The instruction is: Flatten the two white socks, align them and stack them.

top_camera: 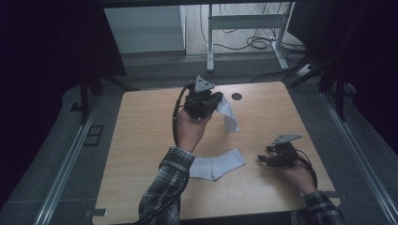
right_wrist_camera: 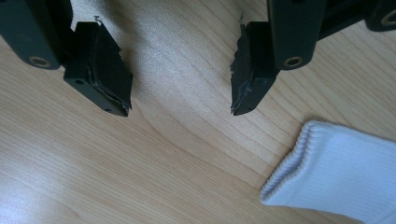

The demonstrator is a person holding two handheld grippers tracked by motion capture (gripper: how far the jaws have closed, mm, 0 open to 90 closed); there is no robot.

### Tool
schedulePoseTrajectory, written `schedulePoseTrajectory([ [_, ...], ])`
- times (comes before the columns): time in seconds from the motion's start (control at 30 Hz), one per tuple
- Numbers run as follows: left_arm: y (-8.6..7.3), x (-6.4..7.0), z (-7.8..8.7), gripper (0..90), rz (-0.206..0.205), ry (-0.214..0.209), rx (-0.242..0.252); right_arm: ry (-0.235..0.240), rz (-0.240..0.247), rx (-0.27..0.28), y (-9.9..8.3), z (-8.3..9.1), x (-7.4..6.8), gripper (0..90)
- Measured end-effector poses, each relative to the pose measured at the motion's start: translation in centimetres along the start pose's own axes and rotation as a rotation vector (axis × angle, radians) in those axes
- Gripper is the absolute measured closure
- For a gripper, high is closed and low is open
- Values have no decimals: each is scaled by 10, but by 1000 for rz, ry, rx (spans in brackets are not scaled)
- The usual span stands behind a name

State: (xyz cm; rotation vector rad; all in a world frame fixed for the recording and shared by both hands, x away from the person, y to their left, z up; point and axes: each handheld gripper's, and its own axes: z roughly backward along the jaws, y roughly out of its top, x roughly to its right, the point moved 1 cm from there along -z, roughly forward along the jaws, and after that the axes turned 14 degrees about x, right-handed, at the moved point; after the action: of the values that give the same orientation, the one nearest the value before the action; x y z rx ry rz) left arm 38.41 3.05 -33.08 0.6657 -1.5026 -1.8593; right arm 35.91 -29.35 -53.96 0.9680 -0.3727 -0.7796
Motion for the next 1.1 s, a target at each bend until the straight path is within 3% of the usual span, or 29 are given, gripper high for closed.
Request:
schedulePoseTrajectory([
  [0.13,-23,-14,9,863,46,30,-42,-4,4,1,0,-1,0,378],
  [0.3,-77,-40,12,862,113,74,-138,-4,4,1,0,-1,-1,376],
  [0.53,-135,-70,20,861,148,159,-236,-5,3,6,0,-1,-1,374],
  [0.73,-164,-87,36,858,154,217,-289,-6,2,5,0,-1,-1,366],
  [0.97,-194,-100,53,853,165,255,-344,-24,11,-2,1,-3,-3,363],
  [1.03,-201,-102,55,816,169,265,-349,-29,20,-4,1,-3,-4,363],
  [1.1,-205,-104,61,677,168,302,-321,-34,25,-6,1,-4,-4,363],
])
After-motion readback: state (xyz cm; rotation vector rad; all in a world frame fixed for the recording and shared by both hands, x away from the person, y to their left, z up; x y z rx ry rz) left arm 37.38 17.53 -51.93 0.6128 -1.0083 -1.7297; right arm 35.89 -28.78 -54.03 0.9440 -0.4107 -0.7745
